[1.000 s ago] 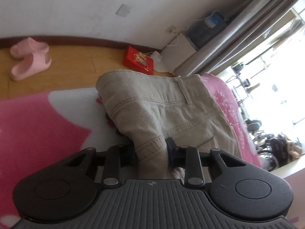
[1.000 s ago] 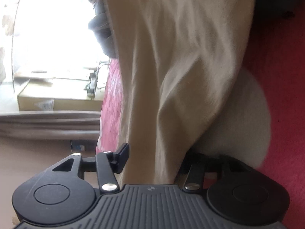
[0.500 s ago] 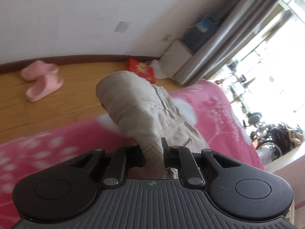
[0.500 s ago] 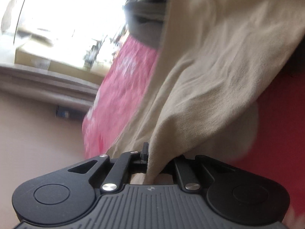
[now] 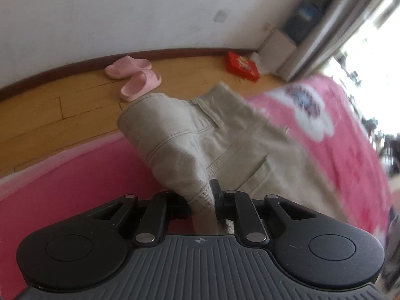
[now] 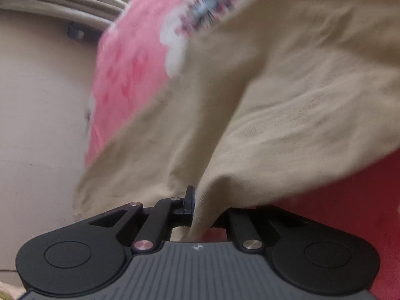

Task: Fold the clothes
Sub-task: 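Lower the folded trousers onto the bed and open both grippers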

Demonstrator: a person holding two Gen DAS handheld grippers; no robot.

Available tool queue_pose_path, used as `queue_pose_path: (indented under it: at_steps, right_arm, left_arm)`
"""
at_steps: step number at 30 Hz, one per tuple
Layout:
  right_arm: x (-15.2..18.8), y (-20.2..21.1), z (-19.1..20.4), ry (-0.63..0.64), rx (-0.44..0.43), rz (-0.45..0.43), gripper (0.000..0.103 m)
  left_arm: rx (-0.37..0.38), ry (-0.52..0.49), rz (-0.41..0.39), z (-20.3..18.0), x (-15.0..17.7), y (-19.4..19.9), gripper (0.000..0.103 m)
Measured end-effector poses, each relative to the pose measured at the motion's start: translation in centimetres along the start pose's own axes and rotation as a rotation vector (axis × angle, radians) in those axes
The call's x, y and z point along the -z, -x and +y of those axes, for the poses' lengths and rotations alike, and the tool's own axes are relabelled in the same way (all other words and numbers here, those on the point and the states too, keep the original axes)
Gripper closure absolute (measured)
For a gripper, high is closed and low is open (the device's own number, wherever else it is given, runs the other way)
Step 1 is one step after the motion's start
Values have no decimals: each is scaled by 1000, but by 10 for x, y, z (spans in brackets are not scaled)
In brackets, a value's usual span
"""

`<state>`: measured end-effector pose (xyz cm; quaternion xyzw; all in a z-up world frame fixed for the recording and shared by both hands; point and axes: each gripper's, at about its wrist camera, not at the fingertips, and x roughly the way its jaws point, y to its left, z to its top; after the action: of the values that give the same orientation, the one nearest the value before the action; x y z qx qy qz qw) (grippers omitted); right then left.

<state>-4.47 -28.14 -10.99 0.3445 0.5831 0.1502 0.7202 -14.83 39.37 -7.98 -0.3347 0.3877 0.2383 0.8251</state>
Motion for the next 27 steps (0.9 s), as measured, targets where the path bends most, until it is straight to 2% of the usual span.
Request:
queue_pose_path:
  at_steps: [2,4,5,6,7,8,11,14,17,20,23,26,27]
  right_arm:
    - [-5,0,1,34,-10,53,95]
    - [-11,0,2,68,-21,107,86]
    - [-13,1,3,90,-25,139,66]
    - [-15,6,8,150,-22,215,50]
    - [-14,12,14,210,17,274,46]
    - [-12,19,19,274,59,334,40]
    - [1,40,50,549,228,521,39]
    - [-3,52,106,722,122,559,41]
    - [-22,24,188,864,-136,410,41]
    - [-25,-47,272,990,-329,255,41]
    - [5,-132,341,1253,-392,171,44]
    - [30,-218,379,1382,-355,179,54]
    - [38,-238,385,1417,-333,165,53]
  left_arm:
    - [-10,-37,5,2,4,-10,81]
    - [-2,-79,18,0,2,-11,79]
    - [5,-86,35,1,-1,-9,74]
    - [11,-74,52,4,-4,-7,69]
    - [18,-62,69,7,-8,-5,63]
    - [24,-48,85,10,-11,-3,62]
    - [51,6,103,23,-10,1,51]
    - [62,54,92,32,-5,-2,49]
    - [75,138,78,41,0,-7,49]
    - [79,180,47,46,1,-7,51]
    - [81,198,23,50,4,-7,52]
    - [78,187,2,50,6,-6,53]
    - [76,178,-2,50,6,-6,53]
